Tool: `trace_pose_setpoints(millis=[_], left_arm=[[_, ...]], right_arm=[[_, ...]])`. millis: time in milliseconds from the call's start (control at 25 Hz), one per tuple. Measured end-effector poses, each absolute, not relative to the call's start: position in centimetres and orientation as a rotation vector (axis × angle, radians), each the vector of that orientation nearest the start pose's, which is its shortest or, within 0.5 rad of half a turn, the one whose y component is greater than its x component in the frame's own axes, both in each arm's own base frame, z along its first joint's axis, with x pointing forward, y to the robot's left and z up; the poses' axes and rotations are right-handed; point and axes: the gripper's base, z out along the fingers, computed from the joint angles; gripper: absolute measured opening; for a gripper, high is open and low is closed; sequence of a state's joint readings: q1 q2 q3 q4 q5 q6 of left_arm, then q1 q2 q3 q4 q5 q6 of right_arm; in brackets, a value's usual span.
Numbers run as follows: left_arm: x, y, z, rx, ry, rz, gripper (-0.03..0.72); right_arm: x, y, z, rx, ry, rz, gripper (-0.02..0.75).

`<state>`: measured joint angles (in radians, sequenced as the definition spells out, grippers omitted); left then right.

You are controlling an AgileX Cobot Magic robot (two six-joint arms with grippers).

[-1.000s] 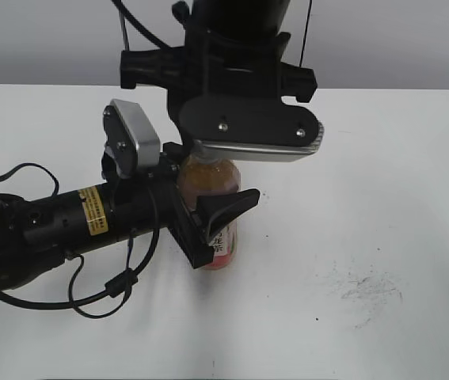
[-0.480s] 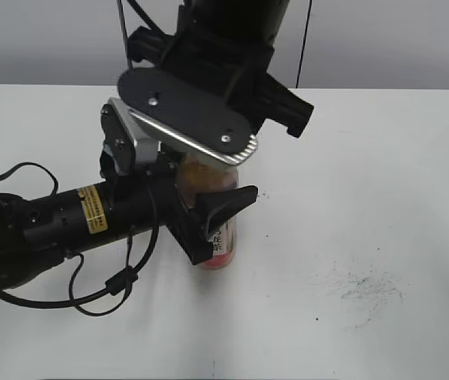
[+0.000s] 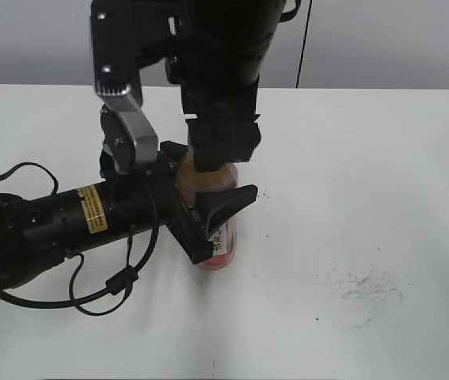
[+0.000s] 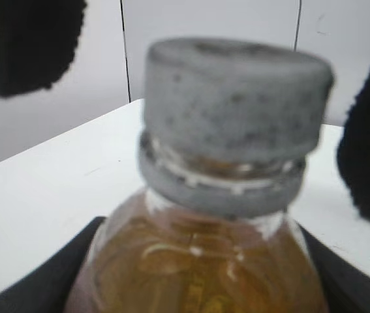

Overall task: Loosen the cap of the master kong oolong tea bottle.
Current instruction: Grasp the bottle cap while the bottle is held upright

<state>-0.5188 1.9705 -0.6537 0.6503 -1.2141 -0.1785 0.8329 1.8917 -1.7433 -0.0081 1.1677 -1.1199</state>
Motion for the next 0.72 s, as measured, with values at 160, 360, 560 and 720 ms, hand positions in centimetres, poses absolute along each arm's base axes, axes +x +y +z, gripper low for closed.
trace_pose_setpoints(millis=[160, 360, 560, 720], left_arm=[[25.65, -20.58, 13.18, 0.934, 1.443, -0.827, 0.445], [25.65, -20.57, 13.18, 0.932, 1.444, -0.828, 0.445], [25.66, -20.57, 13.18, 0.931, 1.444, -0.827, 0.445], [25.68, -20.56, 13.18, 0.928, 1.446, -0.828, 0.445]], right_arm=[[27.56, 30.19, 29.97, -2.082, 1.855, -0.018, 0.566], [27.56, 30.19, 29.97, -1.784, 2.146, 0.056, 0.566], [27.33, 29.93, 29.85, -1.514, 2.397, 0.106, 0.566], [27.22, 29.82, 29.80, -1.337, 2.526, 0.131, 0.564]])
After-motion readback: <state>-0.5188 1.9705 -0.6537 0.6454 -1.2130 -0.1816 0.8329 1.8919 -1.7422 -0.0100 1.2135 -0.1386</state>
